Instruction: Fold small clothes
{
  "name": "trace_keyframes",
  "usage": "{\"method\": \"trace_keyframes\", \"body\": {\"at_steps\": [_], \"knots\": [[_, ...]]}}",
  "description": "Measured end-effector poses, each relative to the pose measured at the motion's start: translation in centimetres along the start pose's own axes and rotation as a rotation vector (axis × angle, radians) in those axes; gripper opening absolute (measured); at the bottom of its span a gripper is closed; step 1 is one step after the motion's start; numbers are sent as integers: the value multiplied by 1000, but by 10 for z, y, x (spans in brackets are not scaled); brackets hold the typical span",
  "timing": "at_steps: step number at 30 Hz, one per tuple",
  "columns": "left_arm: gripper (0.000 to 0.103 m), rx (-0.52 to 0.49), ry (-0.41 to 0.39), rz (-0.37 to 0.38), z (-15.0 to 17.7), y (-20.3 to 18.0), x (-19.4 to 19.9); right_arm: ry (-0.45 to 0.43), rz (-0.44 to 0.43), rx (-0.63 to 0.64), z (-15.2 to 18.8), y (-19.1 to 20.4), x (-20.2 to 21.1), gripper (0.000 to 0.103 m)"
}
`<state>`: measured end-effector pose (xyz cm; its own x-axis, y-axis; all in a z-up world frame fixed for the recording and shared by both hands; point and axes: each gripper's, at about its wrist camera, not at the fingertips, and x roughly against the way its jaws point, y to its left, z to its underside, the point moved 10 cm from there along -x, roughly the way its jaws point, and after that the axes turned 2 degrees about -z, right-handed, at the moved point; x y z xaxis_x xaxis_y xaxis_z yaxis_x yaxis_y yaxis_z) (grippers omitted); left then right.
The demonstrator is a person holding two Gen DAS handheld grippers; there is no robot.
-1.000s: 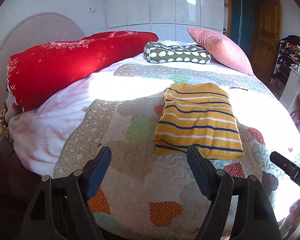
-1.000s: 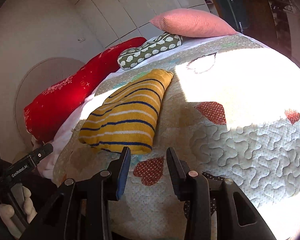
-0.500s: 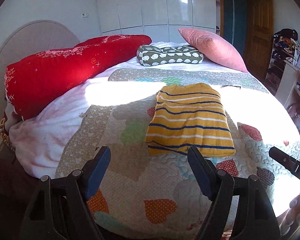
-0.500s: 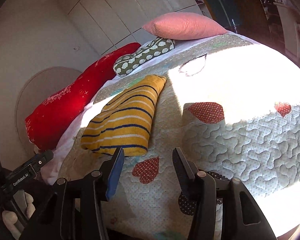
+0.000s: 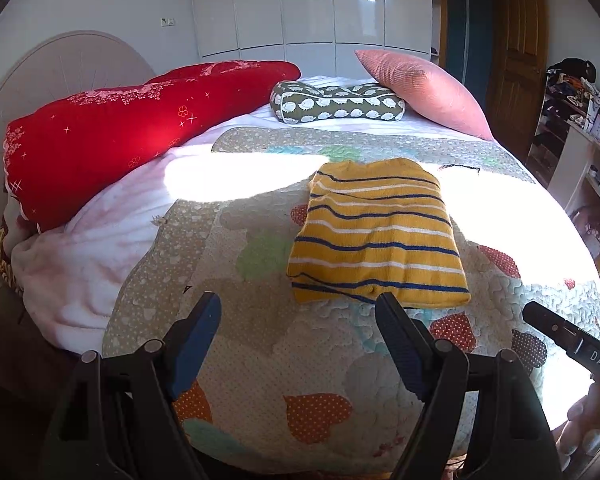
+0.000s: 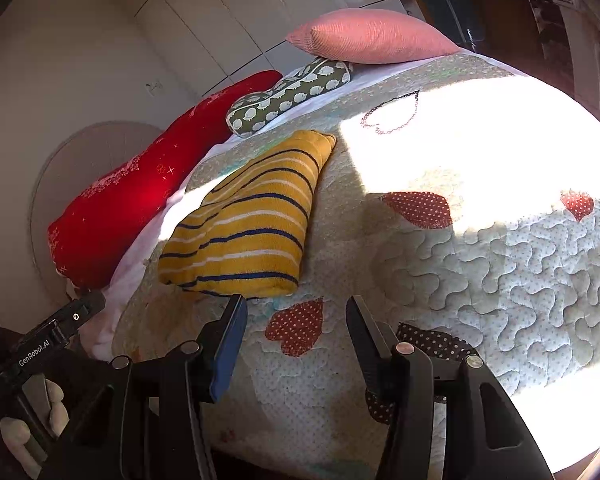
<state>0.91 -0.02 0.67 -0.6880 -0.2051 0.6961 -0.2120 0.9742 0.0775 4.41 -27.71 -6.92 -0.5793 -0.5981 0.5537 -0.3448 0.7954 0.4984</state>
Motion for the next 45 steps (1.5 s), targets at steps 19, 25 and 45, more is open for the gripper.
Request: {"method": "trace_keyframes", "body": {"at_steps": [19, 25, 45], "knots": [[79, 13, -24, 19, 1, -2, -1, 25, 3, 0, 9, 2, -10, 56], [79, 19, 17, 67, 3, -4, -18, 45, -1, -12, 15, -2, -18, 58], [81, 146, 379, 340, -69, -16, -234, 211, -269, -257, -102, -15, -182, 75]]}}
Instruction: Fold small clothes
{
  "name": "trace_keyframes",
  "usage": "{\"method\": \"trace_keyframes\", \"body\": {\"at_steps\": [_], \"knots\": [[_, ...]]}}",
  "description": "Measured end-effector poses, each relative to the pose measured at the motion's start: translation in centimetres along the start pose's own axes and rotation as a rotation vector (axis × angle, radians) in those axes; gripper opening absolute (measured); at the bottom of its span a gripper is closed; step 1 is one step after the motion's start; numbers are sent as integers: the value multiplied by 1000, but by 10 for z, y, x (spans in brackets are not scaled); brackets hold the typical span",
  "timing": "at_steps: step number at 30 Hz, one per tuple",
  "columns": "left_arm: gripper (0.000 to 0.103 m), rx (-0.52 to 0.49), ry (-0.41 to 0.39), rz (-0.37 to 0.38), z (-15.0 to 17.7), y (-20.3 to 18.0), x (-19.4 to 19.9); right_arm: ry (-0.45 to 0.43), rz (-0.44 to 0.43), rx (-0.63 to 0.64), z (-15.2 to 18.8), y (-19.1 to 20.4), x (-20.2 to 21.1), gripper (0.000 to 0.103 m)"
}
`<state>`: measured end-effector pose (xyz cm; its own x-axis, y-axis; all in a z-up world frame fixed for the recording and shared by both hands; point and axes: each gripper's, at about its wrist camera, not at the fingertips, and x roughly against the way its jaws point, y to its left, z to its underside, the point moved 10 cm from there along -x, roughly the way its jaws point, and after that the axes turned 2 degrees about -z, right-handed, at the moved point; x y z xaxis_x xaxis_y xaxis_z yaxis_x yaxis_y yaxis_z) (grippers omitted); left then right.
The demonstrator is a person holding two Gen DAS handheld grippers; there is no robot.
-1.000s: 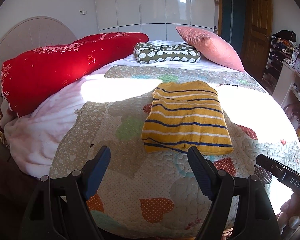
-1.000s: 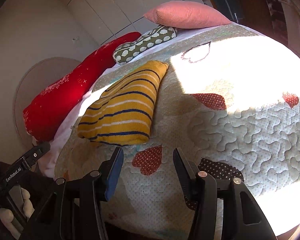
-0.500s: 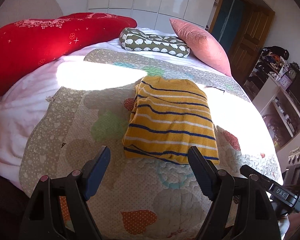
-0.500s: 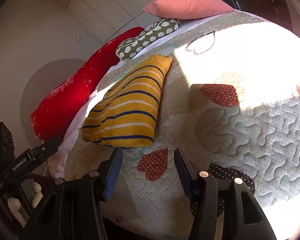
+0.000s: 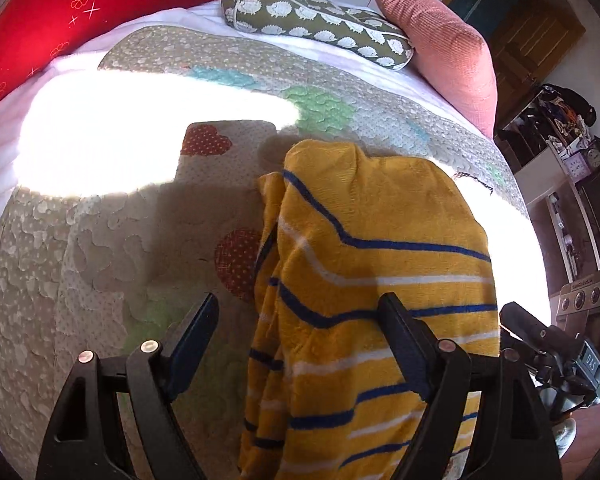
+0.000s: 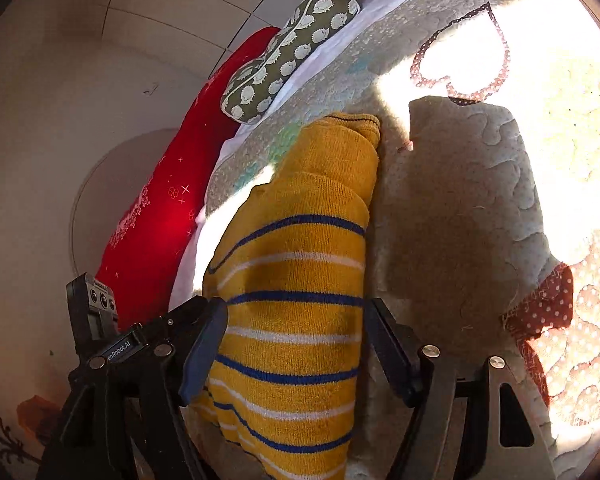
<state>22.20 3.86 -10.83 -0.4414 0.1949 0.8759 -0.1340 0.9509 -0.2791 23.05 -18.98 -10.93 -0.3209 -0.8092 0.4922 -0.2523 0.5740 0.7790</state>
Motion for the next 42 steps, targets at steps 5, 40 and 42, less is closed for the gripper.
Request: {"method": "trace_keyframes", "body": {"at_steps": [5, 40, 42], "knots": [[91, 77, 47, 118, 6, 8, -23, 74, -43, -36, -19, -17, -47, 76], [103, -211, -626, -357, 52, -57, 161, -217, 439, 367, 29, -38, 89, 60], [103, -241, -646, -410, 68, -67, 169, -226, 488, 393, 55, -38, 94, 63]]}}
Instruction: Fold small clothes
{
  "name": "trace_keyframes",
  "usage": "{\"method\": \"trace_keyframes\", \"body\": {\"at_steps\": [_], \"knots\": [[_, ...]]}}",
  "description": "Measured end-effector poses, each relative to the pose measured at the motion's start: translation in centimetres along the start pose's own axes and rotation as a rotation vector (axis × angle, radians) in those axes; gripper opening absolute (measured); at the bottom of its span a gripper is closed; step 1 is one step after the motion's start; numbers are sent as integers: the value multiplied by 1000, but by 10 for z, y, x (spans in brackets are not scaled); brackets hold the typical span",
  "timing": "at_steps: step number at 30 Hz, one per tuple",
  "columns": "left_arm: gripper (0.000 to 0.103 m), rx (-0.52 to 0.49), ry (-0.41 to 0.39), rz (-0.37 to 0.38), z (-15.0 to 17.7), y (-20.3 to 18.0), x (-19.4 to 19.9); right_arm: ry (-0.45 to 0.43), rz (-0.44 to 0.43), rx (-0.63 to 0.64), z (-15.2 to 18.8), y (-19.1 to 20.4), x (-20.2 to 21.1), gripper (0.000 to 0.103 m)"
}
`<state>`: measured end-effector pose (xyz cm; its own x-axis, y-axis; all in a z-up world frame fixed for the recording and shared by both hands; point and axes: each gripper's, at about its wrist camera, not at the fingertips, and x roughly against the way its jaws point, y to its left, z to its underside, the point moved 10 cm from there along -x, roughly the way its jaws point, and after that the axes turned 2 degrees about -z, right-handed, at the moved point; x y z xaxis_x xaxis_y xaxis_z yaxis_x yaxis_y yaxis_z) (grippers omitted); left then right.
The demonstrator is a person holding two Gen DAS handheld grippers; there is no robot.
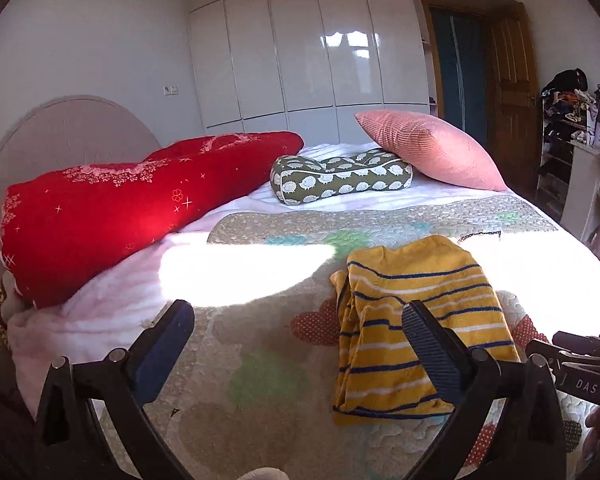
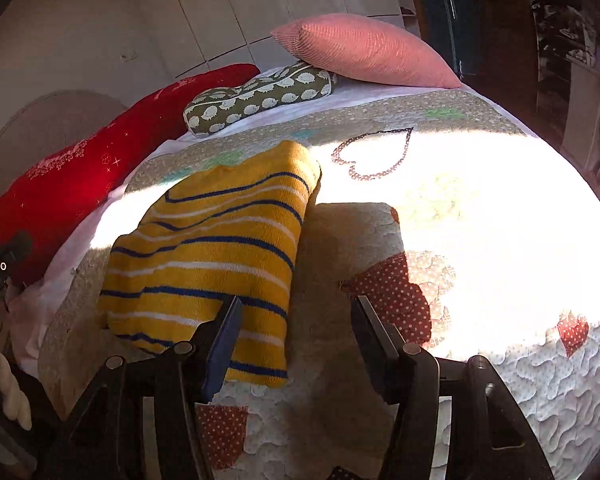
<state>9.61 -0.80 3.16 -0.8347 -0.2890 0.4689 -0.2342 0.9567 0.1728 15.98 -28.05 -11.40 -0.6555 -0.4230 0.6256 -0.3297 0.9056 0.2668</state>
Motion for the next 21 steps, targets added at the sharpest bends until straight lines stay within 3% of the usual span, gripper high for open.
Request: {"method": "trace_keyframes", "body": {"at_steps": [3, 11, 16, 21], "knots": [[103, -15, 40, 30, 21, -8, 17, 26, 83, -13, 29, 1, 10, 65], [103, 112, 271, 195, 86, -14, 23, 34, 176, 6, 73, 4, 33, 65], [103, 98, 320, 165, 111, -17, 19, 46, 225, 51, 84, 0, 35, 66], [103, 62, 312, 160, 120, -20, 24, 49, 246, 46, 85, -5, 35, 66]]}}
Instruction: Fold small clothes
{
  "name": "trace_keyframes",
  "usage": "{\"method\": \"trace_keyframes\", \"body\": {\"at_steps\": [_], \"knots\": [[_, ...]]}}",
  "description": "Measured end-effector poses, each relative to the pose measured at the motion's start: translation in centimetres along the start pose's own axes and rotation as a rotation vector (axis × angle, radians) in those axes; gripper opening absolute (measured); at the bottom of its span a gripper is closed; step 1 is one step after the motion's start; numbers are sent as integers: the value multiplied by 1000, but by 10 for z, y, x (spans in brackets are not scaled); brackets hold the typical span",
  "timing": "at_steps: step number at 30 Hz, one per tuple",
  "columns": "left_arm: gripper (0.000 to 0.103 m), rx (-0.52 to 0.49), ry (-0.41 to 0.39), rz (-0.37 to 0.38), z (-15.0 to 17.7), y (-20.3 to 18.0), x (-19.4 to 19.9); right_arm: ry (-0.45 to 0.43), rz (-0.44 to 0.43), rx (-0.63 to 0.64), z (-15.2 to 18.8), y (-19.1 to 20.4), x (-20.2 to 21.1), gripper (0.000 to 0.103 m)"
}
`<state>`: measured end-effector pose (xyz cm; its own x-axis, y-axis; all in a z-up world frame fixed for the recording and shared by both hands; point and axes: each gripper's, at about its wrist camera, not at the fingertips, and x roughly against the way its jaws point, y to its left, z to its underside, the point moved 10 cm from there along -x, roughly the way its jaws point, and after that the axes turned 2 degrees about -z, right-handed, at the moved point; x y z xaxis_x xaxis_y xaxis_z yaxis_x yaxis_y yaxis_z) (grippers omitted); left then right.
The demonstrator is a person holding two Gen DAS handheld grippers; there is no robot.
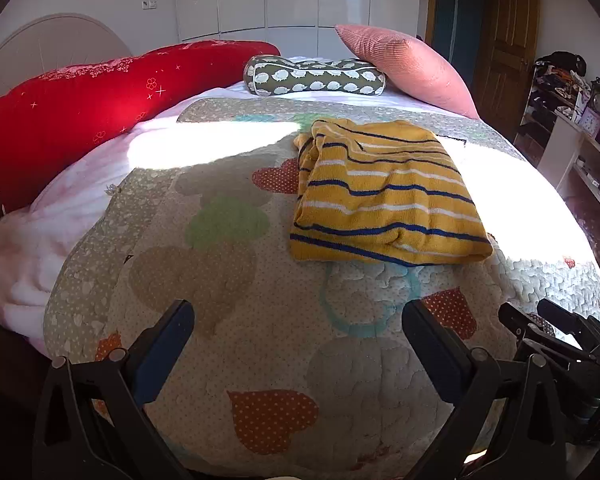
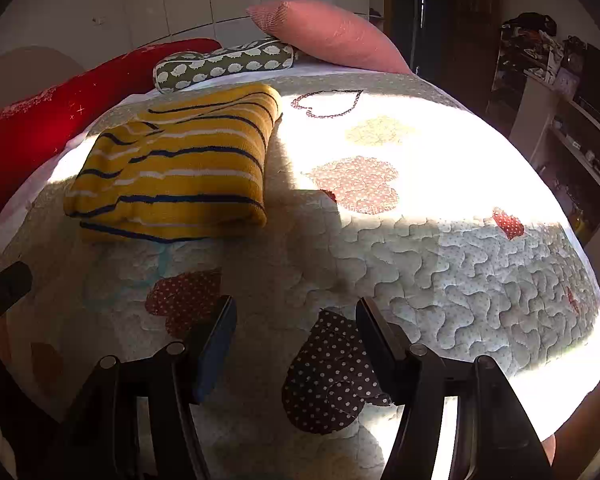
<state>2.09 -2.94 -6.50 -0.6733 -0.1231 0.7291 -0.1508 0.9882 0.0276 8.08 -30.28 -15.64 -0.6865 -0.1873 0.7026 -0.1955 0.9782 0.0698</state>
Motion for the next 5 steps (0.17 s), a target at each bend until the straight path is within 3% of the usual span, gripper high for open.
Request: {"method": "trace_keyframes", "body": {"at_steps": [5], "knots": [[103, -28, 6, -25, 7, -2, 0, 19, -2, 15, 3, 7, -6, 66]]}}
